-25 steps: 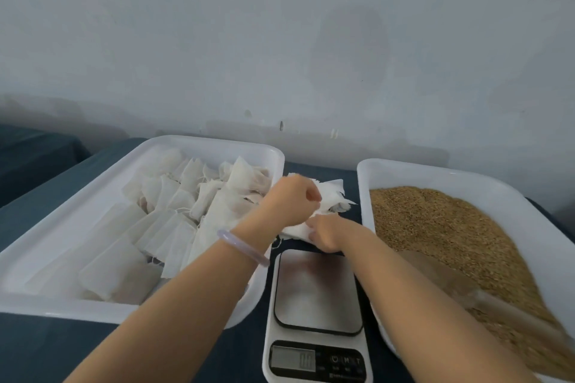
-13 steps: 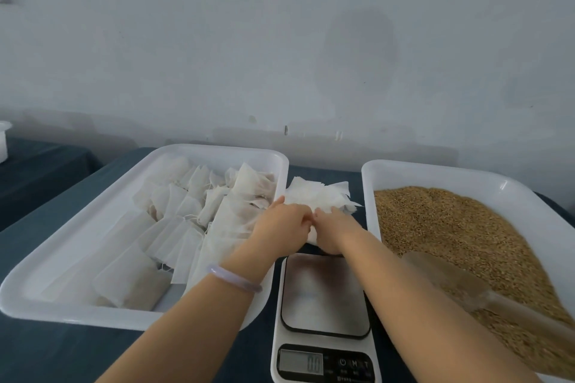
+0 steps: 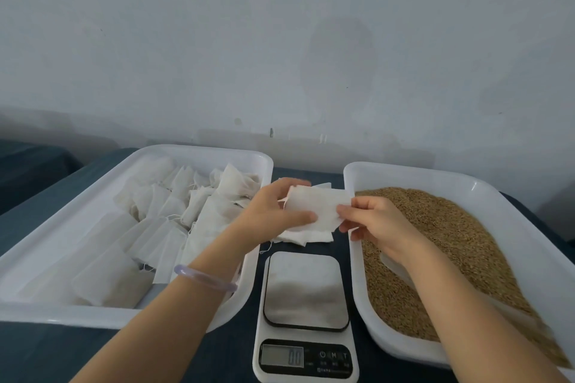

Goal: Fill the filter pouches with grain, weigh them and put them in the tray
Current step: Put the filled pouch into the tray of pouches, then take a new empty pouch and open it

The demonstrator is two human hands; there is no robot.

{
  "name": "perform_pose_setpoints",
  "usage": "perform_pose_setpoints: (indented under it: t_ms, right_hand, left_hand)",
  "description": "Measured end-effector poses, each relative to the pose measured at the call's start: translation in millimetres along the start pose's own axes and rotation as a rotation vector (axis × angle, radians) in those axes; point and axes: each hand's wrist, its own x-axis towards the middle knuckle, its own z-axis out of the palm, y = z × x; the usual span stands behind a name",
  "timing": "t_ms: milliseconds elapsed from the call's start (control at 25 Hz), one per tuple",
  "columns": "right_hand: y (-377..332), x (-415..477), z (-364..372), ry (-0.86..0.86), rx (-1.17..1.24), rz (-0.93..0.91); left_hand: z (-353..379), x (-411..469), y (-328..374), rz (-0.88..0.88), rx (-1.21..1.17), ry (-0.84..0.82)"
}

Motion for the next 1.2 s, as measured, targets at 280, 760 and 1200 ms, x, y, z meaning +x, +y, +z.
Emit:
perform_pose_setpoints:
  t_ms: [280, 760, 1200]
  right_hand:
    - [7, -7, -2, 0.043, 0.049, -0.163]
    - [3, -23, 15, -0.022, -0.381, -0.355]
    - [2, -31, 11, 0.037, -0.340, -0.426]
  left_hand:
    - [8, -11, 1, -0.138, -0.041, -0.091]
    - [18, -17, 5, -0.186, 0.314, -0.291]
    - [11, -18, -4, 0.003, 0.284, -0.210]
